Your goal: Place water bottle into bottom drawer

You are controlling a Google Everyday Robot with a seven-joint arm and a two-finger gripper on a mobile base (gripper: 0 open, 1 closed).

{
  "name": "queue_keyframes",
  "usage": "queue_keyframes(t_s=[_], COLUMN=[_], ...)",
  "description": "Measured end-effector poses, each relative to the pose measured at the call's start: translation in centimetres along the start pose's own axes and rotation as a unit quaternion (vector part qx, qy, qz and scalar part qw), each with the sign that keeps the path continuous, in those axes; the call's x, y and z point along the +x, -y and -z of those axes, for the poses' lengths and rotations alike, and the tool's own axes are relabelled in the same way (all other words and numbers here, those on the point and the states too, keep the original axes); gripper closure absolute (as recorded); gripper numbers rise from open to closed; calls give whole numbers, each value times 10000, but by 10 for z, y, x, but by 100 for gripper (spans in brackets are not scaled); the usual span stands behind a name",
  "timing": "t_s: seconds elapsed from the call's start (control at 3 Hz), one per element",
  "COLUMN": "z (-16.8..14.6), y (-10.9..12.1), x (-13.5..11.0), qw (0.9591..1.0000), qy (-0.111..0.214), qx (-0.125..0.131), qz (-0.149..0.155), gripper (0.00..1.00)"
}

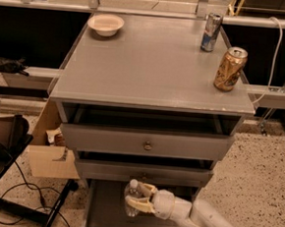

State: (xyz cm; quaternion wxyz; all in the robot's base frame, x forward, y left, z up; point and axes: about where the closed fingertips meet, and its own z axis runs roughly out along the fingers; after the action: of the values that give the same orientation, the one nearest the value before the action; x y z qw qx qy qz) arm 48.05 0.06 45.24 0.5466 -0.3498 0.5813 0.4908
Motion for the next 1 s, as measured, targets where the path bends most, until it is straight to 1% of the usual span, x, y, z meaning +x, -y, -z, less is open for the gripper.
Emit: queue_keyframes(t_s=[0.33, 0.67, 1.0], z=[-15, -15, -31], y=[0, 0, 3], x=[42, 42, 73], qw=[9988, 9989, 9979], qy=[459, 454, 571], qx=[-124, -128, -290], qz=[70, 71, -9], gripper=[100, 100, 100])
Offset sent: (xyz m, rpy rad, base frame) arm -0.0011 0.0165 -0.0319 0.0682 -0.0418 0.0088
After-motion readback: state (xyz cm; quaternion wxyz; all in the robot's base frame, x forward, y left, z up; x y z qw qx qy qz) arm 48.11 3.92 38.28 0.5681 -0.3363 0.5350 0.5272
